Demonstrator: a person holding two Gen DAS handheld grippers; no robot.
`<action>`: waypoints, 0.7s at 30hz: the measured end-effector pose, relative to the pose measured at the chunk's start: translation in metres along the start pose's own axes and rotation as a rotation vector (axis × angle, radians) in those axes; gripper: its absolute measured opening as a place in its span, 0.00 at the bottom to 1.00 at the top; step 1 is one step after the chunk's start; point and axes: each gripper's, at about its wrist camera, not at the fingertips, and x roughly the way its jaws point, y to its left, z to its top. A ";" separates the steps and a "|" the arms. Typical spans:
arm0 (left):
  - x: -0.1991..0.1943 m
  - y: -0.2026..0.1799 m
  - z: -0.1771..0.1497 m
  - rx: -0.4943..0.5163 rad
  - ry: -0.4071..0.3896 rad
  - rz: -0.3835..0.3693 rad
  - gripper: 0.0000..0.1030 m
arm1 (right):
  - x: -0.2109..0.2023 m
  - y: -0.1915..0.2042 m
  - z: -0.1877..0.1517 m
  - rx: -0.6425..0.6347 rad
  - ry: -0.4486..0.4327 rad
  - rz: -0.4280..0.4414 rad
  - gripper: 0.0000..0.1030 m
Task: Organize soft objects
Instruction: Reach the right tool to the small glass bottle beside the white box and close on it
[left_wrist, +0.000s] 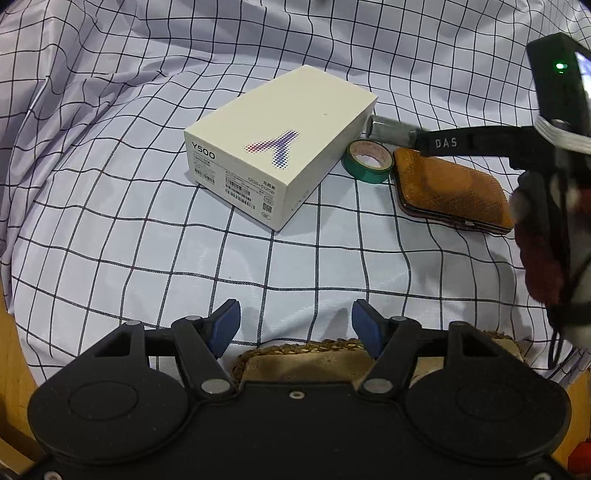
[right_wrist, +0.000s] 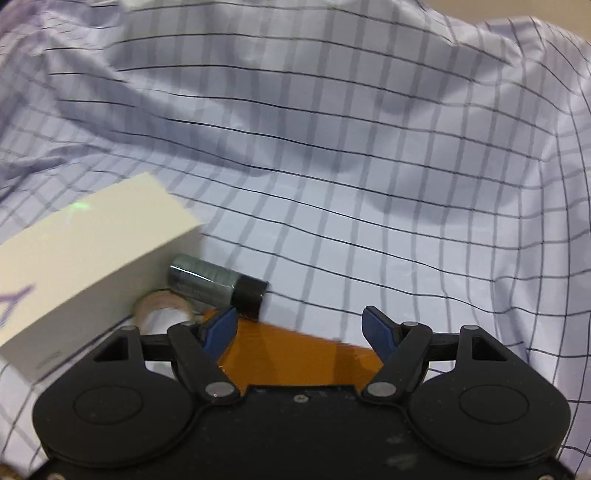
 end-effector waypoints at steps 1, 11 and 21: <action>0.000 0.000 0.000 0.000 0.001 0.000 0.61 | 0.002 -0.004 0.000 0.015 0.003 -0.006 0.70; 0.004 -0.001 0.002 0.001 0.007 -0.009 0.61 | 0.000 -0.009 0.006 0.084 -0.021 0.078 0.71; 0.007 0.003 0.003 -0.007 0.011 -0.008 0.61 | 0.019 0.013 0.020 0.038 -0.014 0.161 0.75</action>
